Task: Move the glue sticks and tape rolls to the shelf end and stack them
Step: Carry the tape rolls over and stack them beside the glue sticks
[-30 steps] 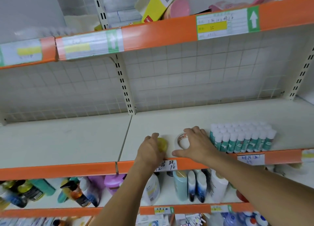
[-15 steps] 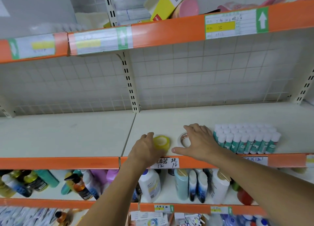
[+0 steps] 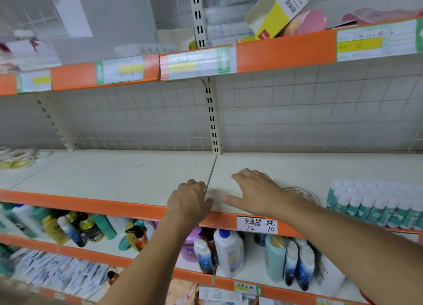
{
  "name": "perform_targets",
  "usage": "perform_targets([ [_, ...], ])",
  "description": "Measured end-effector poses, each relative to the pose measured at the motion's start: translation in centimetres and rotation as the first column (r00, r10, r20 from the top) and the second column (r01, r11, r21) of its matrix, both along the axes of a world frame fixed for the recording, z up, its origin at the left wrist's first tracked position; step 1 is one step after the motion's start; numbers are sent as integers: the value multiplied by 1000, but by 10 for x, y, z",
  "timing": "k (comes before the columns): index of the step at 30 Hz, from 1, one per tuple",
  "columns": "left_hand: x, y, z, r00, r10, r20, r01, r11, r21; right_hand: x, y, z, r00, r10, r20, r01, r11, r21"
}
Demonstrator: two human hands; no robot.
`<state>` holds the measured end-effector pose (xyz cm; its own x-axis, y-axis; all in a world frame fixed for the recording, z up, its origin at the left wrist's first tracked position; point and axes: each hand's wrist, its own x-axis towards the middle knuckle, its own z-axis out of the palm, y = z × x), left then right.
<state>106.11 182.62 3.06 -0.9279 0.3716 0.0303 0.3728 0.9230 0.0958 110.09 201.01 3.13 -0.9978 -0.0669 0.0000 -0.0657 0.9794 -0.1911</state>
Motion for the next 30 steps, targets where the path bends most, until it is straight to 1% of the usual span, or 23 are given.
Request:
perform_targets([
  [4, -8, -38, 3, 998, 58, -11, -58, 995, -81, -20, -37, 1, 992, 99, 72, -102, 994, 34],
  [9, -21, -87, 4, 990, 137, -41, -140, 984, -111, -44, -84, 6, 978, 191, 83, -196, 979, 60],
  [19, -48, -183, 5, 963, 265, -49, -269, 959, -93, -93, -188, 11, 947, 321, -3, -321, 945, 59],
  [26, -59, -250, 4, 937, 348, -13, -348, 934, -78, -120, -260, 8, 918, 397, 11, -397, 917, 26],
  [30, -66, -288, 1, 905, 426, -13, -426, 903, -63, -142, -302, 7, 892, 451, 9, -451, 892, 23],
])
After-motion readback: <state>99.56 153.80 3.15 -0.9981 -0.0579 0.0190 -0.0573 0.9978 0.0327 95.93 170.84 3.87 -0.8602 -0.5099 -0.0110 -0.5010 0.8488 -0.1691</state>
